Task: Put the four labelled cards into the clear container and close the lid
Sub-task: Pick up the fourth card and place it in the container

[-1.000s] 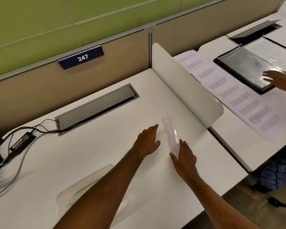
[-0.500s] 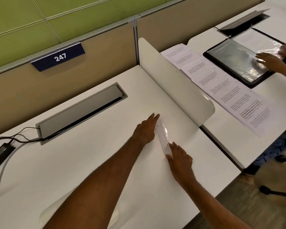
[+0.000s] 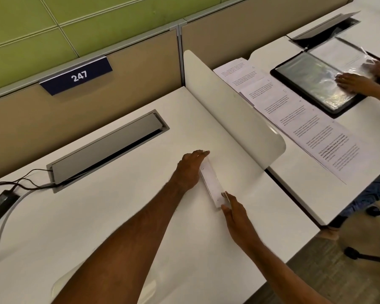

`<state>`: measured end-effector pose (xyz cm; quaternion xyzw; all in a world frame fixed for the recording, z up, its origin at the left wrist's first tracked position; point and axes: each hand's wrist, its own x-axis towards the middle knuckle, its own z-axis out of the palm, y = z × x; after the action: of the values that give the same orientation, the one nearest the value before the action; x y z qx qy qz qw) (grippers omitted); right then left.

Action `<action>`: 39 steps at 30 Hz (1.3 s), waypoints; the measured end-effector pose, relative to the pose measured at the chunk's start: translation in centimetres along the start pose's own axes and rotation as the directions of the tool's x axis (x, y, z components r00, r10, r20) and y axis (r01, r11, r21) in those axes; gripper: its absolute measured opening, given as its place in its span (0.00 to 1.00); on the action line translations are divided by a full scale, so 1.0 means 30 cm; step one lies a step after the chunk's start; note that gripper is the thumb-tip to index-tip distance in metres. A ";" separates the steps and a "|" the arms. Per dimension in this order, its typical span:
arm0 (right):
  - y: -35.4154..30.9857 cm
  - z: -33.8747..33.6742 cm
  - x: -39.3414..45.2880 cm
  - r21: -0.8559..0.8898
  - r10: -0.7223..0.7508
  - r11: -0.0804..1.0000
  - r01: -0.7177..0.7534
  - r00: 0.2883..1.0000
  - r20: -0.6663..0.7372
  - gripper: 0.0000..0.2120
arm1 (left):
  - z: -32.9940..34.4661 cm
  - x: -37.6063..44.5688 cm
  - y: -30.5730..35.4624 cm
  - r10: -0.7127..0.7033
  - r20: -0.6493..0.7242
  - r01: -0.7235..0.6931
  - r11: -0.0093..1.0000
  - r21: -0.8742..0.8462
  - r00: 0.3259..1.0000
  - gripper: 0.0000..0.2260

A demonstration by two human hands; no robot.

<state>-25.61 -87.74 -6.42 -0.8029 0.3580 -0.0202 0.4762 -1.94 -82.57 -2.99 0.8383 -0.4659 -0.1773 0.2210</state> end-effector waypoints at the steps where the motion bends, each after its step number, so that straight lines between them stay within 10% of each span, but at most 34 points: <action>1: -0.002 -0.007 -0.002 0.065 -0.007 0.998 0.006 1.000 0.023 0.21 | -0.011 -0.006 -0.004 0.019 -0.012 -0.018 0.999 0.031 1.000 0.38; 20: -0.264 -0.067 -0.077 0.612 -0.087 0.791 0.008 0.991 0.099 0.14 | -0.222 -0.290 -0.111 -0.015 -0.102 0.043 0.959 0.278 0.995 0.43; 39: -0.465 0.068 -0.186 0.754 -0.143 0.595 -0.277 0.887 0.438 0.19 | -0.433 -0.899 -0.246 -0.116 -0.378 0.147 0.987 0.056 0.919 0.29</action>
<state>-21.23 -78.84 5.06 -0.4694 0.2192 0.0287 0.8548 -3.80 -53.27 6.44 0.8946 -0.3650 -0.0096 0.2577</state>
